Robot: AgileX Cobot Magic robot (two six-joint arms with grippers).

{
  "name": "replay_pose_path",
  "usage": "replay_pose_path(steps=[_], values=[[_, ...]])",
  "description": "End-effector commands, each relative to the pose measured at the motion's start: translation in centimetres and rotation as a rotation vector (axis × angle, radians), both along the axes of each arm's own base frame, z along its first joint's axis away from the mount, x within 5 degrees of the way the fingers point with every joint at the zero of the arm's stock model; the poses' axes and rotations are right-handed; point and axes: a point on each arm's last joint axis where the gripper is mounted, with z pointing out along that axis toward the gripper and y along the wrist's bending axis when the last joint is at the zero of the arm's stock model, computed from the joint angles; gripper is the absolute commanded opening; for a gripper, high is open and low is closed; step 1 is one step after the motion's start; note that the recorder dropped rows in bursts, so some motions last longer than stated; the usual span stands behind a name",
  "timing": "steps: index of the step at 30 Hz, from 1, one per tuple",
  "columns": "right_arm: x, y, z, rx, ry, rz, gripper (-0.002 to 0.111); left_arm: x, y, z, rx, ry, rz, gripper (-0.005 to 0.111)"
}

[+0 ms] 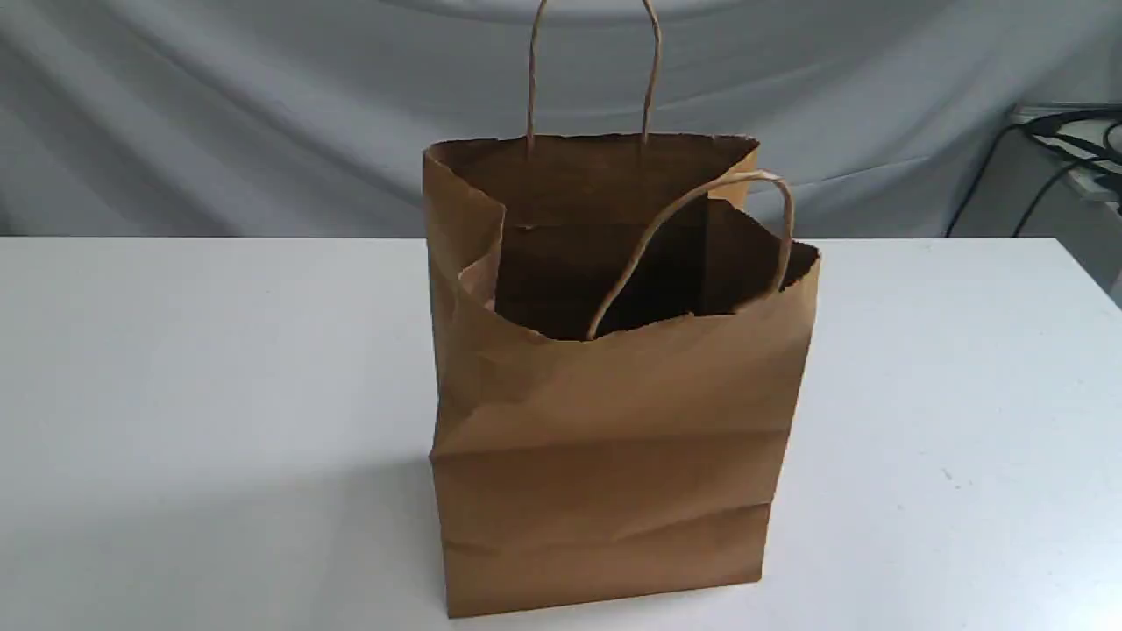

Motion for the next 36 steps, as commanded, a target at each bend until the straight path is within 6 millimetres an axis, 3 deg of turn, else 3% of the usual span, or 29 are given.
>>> replay_pose_path(steps=[1,9,17,27,36], values=[[0.0,0.0,-0.1,0.009,0.005,-0.004,0.000,-0.4,0.1,0.1,-0.019,-0.017,0.010,0.000],[0.0,0.0,-0.1,0.018,0.005,-0.003,0.000,-1.5,2.0,0.8,0.010,-0.178,0.252,0.000],[0.0,0.0,-0.1,0.018,0.005,-0.003,0.000,-2.6,3.4,-1.7,0.011,-0.277,0.451,0.000],[0.0,0.0,-0.1,0.013,0.005,-0.003,0.000,-2.6,3.5,-5.4,0.019,-0.238,0.465,0.000],[0.0,0.0,-0.1,0.013,0.005,-0.003,0.000,-2.7,4.1,-4.7,-0.048,-0.288,0.533,0.000]])
